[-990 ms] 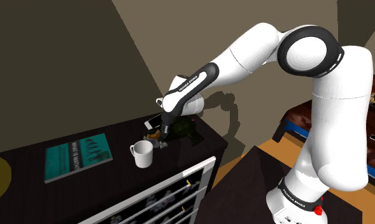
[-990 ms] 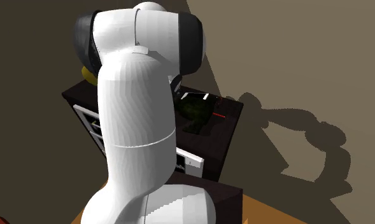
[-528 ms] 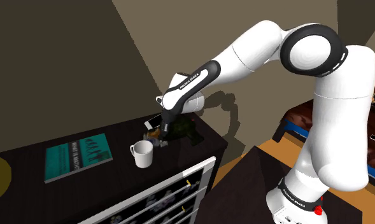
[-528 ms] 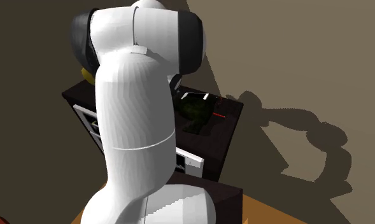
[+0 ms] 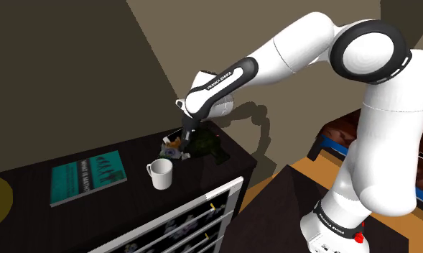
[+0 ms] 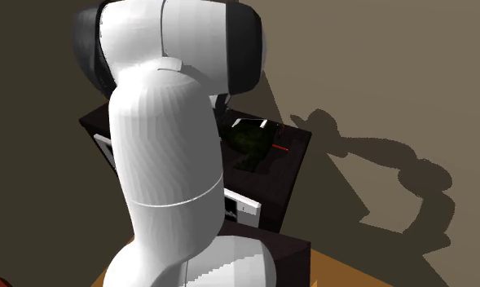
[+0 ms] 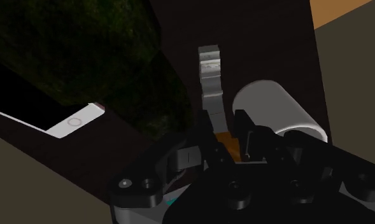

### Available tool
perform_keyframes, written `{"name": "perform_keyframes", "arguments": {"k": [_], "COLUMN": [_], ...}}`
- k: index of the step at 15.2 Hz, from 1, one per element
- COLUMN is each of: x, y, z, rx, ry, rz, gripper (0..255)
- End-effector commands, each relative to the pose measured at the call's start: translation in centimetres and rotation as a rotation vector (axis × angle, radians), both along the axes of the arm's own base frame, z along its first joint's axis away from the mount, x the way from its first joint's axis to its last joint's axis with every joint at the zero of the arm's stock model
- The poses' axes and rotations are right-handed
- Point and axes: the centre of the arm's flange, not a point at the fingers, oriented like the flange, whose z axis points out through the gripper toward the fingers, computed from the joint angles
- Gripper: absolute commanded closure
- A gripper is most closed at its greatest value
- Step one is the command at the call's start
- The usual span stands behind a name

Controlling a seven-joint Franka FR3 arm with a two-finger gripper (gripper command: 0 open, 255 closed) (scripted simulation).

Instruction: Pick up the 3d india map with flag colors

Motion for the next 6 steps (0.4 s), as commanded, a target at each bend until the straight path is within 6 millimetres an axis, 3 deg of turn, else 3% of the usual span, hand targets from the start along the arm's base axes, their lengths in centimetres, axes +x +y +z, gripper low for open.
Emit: {"name": "perform_keyframes", "arguments": {"k": [1, 6], "x": [-0.1, -0.1], "y": [0.0, 0.0], "z": [1.1, 2.8], "rx": [0.0, 0.0], "ry": [0.0, 0.0], "rz": [0.0, 0.0], "gripper": [255, 255]}}
